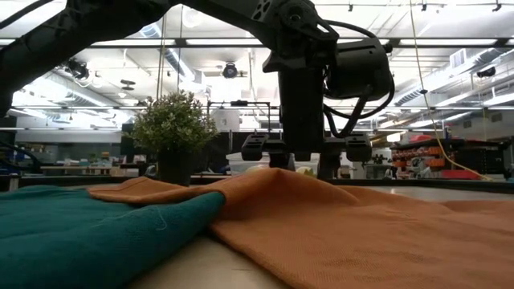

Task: Pick and placing Produce into tupperware
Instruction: Put the red strawberry into the transparent bin

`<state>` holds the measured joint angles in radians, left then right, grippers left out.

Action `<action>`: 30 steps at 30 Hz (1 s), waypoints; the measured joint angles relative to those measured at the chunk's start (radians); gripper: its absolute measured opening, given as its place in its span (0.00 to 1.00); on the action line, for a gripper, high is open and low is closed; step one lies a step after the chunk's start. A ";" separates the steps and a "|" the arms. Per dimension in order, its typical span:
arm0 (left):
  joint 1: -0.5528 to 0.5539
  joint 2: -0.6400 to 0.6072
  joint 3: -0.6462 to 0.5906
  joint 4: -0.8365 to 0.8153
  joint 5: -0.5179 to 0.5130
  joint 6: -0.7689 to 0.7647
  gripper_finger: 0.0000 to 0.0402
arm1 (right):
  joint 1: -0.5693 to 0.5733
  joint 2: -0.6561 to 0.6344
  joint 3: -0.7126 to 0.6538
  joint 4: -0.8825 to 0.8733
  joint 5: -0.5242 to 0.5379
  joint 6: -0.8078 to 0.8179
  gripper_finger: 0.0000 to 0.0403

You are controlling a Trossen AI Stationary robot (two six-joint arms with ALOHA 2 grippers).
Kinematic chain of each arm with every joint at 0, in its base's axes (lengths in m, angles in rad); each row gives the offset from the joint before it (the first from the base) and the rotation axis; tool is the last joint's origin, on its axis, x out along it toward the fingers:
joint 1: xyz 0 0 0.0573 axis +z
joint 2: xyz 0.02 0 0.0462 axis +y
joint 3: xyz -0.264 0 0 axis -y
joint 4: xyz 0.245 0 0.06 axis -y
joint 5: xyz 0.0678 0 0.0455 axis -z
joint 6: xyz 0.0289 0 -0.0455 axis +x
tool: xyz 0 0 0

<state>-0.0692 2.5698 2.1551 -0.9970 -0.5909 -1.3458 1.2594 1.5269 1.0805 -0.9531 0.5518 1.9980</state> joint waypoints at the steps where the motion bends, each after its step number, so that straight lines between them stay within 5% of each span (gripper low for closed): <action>1: 0.000 0.000 0.000 -0.001 0.000 0.001 0.38 | 0.000 0.000 0.000 0.000 0.000 0.000 0.56; 30: -0.060 -0.106 0.005 0.036 -0.014 0.061 0.36 | 0.000 0.000 0.000 -0.027 0.004 -0.003 0.56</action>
<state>-0.1294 2.4643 2.1604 -0.9609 -0.6049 -1.2850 1.2591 1.5268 1.0805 -0.9804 0.5553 1.9946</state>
